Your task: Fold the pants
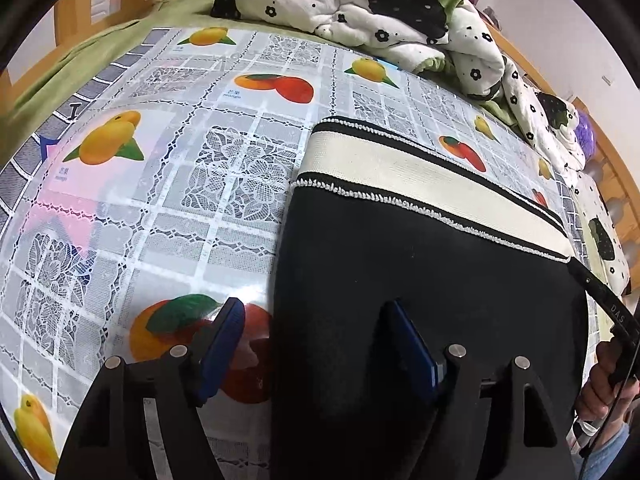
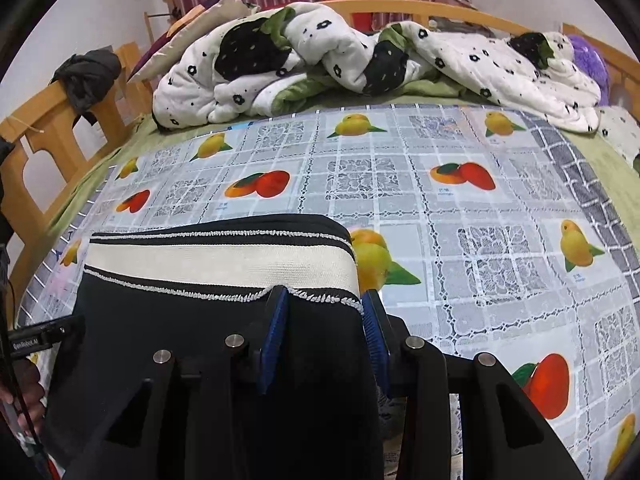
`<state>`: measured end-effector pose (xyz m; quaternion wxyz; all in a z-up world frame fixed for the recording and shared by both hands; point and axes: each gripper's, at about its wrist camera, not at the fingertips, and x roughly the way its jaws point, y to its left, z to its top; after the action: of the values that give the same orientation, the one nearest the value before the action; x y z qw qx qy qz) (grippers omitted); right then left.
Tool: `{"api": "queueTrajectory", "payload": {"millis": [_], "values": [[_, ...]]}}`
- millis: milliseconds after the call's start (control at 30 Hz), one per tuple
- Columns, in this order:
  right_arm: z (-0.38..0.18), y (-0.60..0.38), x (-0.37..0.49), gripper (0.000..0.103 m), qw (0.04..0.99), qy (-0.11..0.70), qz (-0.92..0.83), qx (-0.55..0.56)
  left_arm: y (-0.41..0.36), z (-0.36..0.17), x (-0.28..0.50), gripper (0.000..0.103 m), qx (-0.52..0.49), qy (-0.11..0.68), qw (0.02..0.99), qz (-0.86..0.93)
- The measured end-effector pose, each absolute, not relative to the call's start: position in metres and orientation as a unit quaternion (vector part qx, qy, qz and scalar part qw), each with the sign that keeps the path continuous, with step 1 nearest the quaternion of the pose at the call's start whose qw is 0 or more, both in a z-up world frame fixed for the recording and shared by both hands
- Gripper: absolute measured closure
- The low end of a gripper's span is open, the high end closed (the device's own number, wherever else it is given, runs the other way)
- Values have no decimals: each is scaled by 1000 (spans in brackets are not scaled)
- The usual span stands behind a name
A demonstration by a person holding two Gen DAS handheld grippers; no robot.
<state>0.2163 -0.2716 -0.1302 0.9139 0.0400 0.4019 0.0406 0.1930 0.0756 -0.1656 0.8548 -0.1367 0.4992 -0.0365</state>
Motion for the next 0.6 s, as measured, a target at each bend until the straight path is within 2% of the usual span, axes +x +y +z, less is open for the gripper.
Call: {"api": "queueTrajectory", "payload": {"millis": [600], "values": [[-133, -271, 215, 65, 914, 401, 33, 51, 71, -163, 188, 28, -122, 487, 865, -20]]}}
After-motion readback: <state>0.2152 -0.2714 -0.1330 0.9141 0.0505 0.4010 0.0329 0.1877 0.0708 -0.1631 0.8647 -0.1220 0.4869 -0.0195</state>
